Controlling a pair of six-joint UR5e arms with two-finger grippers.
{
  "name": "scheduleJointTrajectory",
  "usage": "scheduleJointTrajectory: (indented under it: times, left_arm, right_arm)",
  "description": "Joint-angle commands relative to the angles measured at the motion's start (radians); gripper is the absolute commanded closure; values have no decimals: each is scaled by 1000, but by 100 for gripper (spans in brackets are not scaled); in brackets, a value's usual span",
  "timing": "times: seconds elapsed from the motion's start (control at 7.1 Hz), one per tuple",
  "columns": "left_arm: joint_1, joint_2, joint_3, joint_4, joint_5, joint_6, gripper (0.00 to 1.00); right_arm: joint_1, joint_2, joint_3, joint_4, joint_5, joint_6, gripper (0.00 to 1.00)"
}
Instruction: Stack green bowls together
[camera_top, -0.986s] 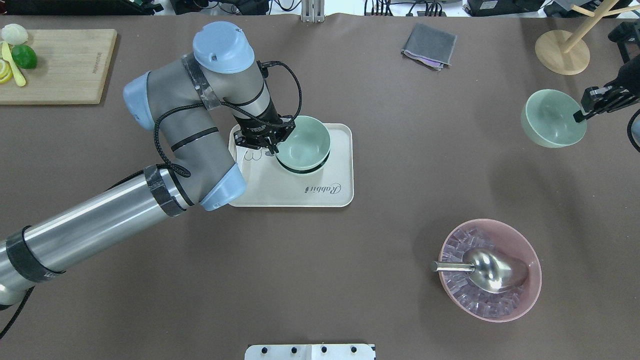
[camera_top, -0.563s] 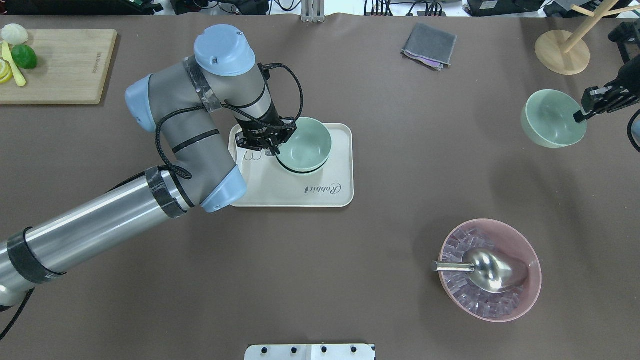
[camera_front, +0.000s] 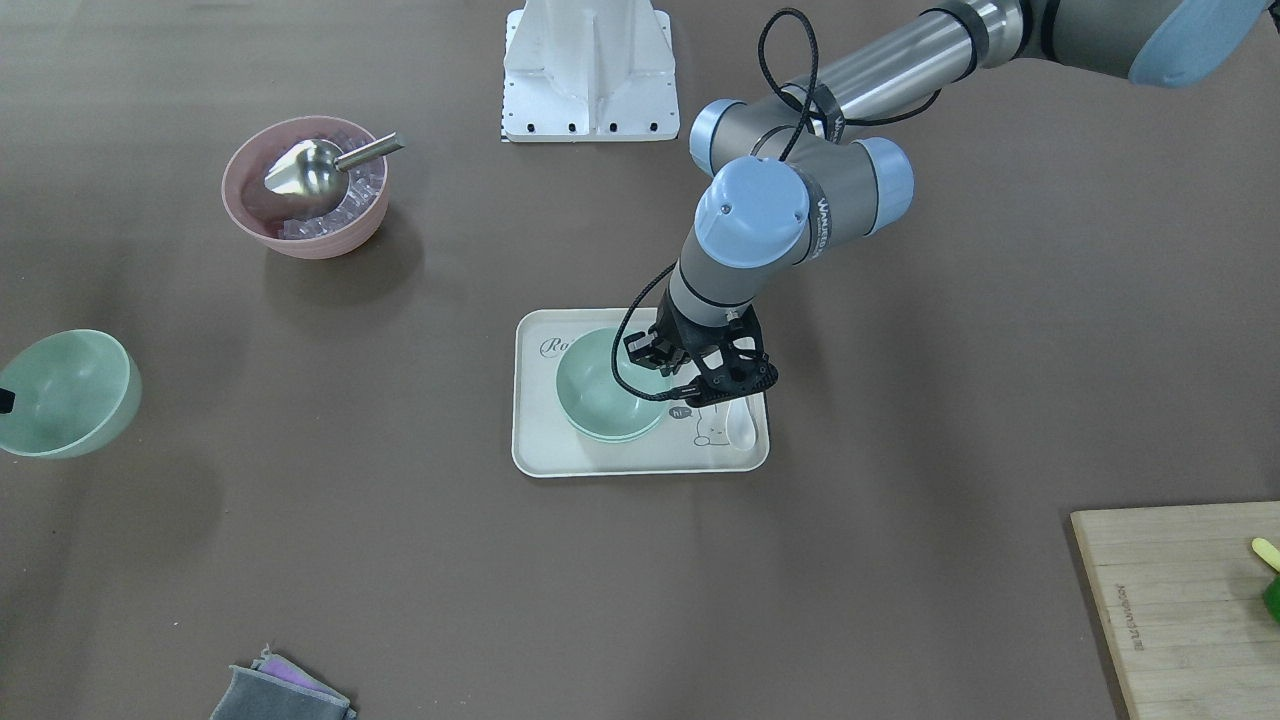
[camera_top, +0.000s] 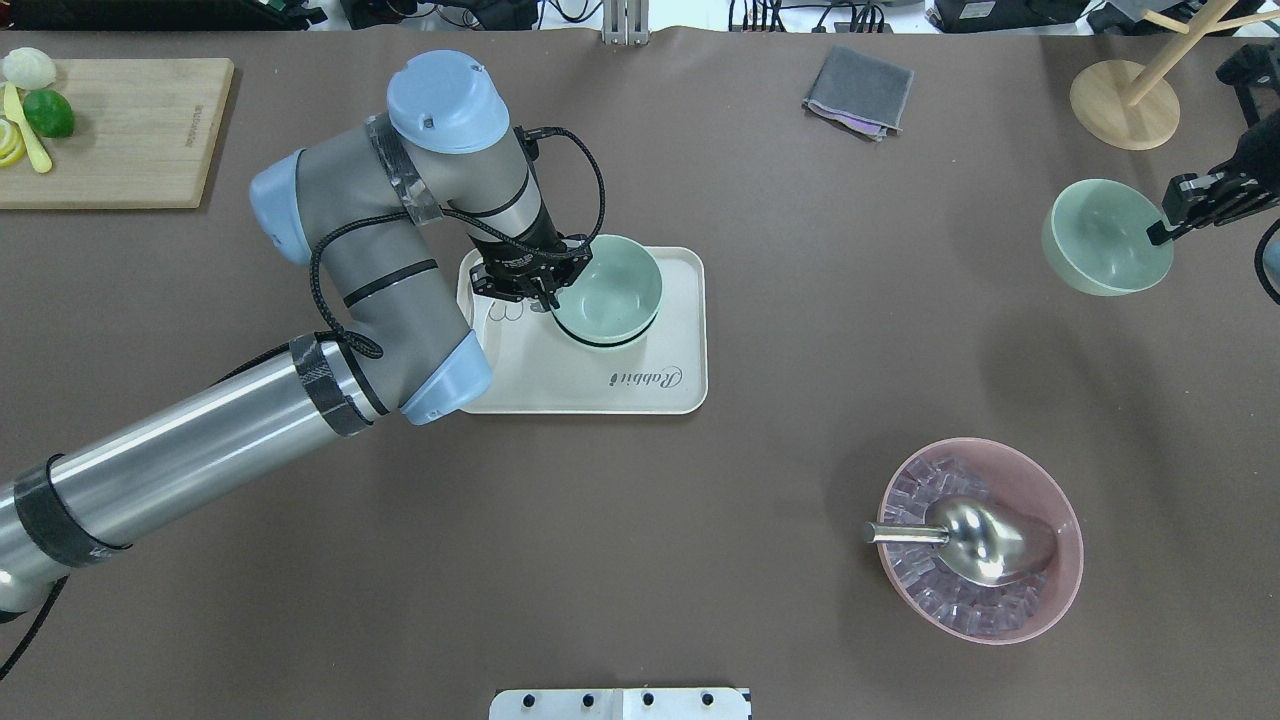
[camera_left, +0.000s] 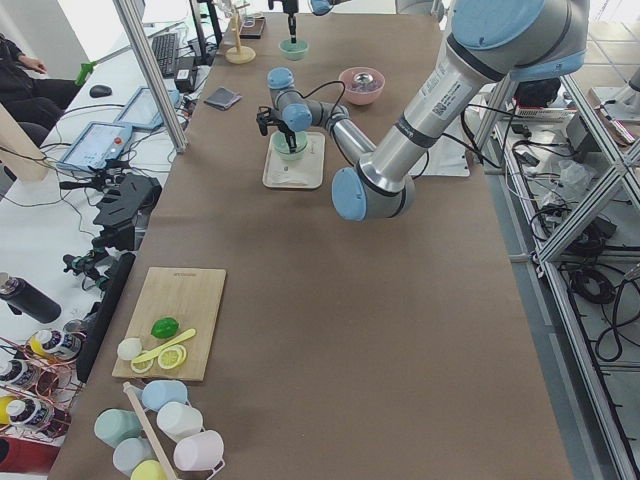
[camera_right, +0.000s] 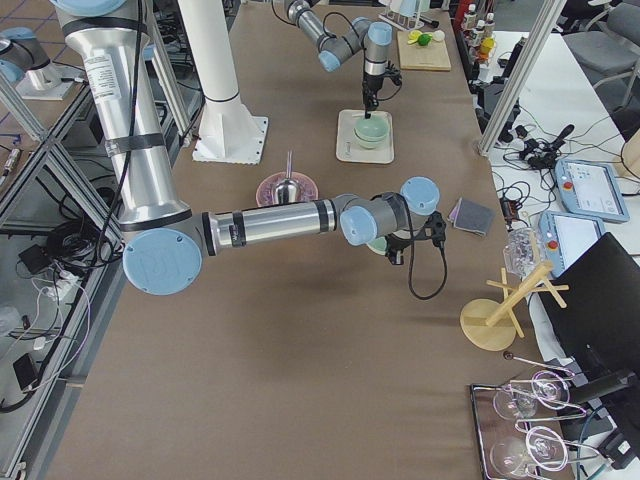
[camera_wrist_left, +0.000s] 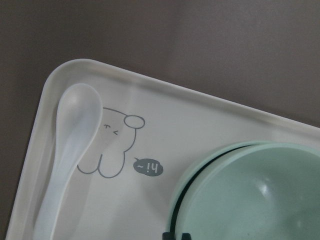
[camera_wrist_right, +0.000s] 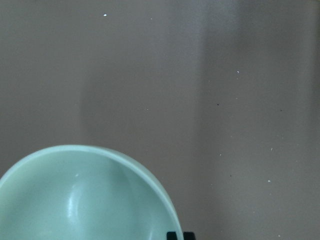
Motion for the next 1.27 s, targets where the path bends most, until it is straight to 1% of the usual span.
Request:
scheduleJointTrajectory:
  times: [0.0,1.13]
  left_arm:
    - [1,0,1,-1,0,0,100]
    - [1,-1,13,-16,0,-3,100]
  right_arm:
    - [0,1,0,0,0,0,100]
    - [0,-1,-2,0,0,0,100]
